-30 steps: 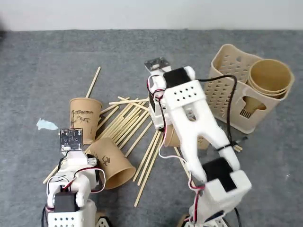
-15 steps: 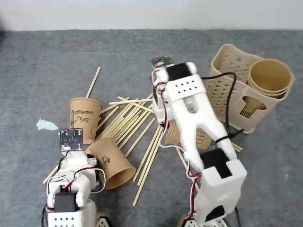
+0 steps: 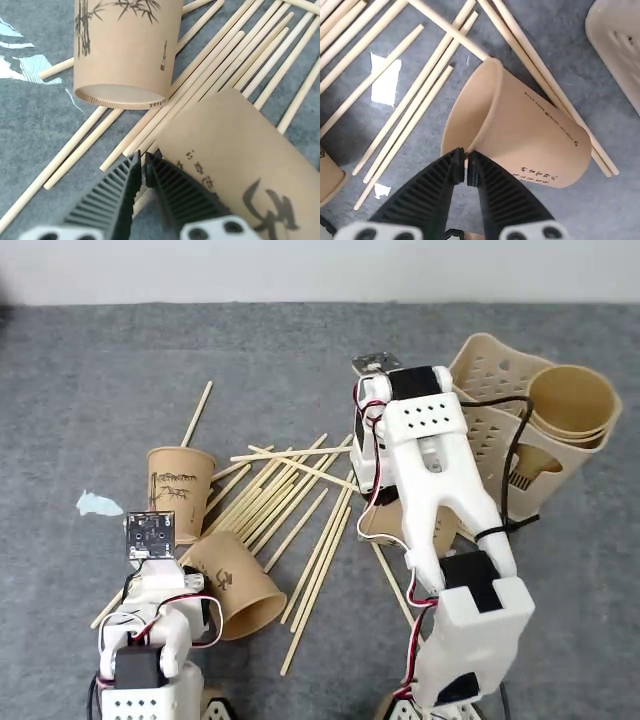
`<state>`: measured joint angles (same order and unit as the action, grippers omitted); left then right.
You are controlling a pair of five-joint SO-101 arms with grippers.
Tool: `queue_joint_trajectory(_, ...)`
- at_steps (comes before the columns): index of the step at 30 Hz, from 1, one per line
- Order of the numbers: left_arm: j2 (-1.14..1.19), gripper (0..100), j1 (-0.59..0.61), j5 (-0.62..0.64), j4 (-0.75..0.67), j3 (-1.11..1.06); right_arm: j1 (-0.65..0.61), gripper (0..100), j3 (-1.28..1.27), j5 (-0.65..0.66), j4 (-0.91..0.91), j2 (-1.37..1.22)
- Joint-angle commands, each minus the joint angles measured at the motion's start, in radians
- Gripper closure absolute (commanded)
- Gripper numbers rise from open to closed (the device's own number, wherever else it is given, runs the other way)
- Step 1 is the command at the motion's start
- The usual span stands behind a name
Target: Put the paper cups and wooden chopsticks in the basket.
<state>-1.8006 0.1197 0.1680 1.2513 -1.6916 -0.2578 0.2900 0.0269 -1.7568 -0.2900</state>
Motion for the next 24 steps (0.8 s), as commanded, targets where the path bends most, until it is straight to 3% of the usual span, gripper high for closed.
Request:
queue_joint_trajectory(1, -0.011, 99, -0.003, 0.005, 0.005, 0.008, 0.001, 99.1, 0.032, 0.012, -0.041, 0.124)
queue_joint_trajectory(10, -0.011, 99, -0.003, 0.005, 0.005, 0.008, -0.035, 99.1, -0.064, 0.041, -0.042, 0.272)
queue_joint_trajectory(13, -0.011, 99, -0.003, 0.005, 0.005, 0.008, -0.041, 97.6, -0.083, 0.06, -0.041, 0.255)
queue_joint_trajectory(18, -0.011, 99, -0.003, 0.005, 0.005, 0.008, -0.051, 86.4, -0.084, 0.061, -0.039, 0.182)
queue_joint_trajectory(24, -0.011, 99, -0.003, 0.005, 0.005, 0.008, -0.035, 85.8, -0.032, 0.061, -0.039, 0.09)
